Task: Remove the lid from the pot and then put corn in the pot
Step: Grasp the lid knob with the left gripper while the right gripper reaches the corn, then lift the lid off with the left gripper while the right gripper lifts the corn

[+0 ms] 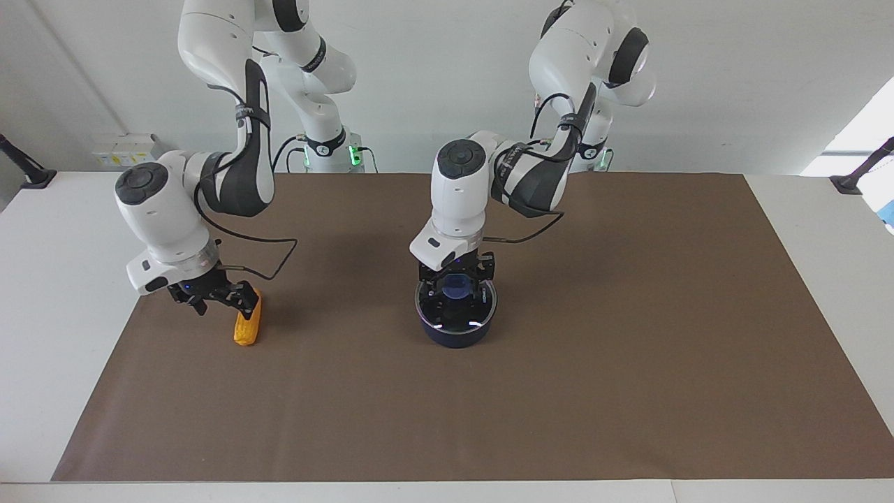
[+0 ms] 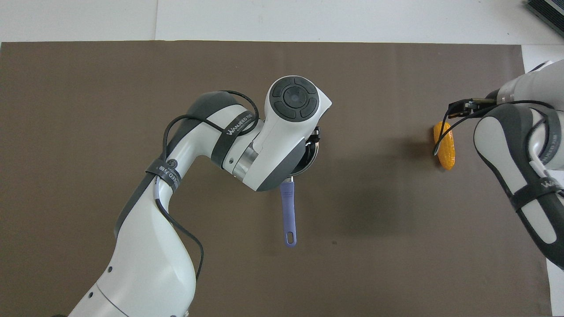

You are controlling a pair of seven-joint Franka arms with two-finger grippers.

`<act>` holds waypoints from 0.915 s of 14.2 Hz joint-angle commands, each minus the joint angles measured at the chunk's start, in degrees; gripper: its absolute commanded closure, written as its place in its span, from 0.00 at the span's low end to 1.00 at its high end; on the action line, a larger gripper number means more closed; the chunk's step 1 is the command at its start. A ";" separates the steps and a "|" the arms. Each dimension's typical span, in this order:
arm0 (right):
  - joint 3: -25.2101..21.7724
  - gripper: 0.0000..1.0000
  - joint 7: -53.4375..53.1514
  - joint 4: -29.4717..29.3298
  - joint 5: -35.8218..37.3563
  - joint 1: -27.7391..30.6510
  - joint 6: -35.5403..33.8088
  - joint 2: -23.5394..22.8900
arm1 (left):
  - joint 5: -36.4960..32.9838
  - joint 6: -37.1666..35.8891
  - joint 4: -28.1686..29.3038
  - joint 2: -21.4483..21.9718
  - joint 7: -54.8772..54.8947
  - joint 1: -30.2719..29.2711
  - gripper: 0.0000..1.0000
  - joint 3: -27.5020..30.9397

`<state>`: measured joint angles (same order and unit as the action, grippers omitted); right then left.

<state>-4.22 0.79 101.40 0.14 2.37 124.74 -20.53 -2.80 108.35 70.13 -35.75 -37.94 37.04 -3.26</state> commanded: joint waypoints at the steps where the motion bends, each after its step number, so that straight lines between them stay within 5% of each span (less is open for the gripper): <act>1: 0.35 0.00 3.94 3.18 -0.23 0.36 3.82 -1.61 | 1.04 -0.07 0.36 0.15 -0.47 0.22 0.25 0.45; 3: 0.35 0.00 6.15 4.06 -0.14 -0.17 8.40 -3.19 | 1.13 -0.16 1.23 0.41 -0.55 0.31 0.43 0.54; 4: 0.35 0.00 6.68 4.07 -0.14 -0.26 8.94 -3.89 | 1.39 -0.68 1.24 0.50 -0.64 0.40 0.70 0.54; 5: 0.35 0.00 7.38 4.07 -0.14 -0.17 9.12 -3.99 | 1.30 -1.03 1.24 0.50 -0.64 0.31 0.86 0.63; 13: 0.35 0.00 8.27 6.00 -0.23 -0.17 8.86 -3.72 | 1.30 -7.00 0.98 5.42 -0.47 -0.22 1.00 1.07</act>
<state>-4.16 7.50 105.55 0.14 1.82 133.00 -25.06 -2.17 104.38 70.02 -33.89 -38.20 36.91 -2.63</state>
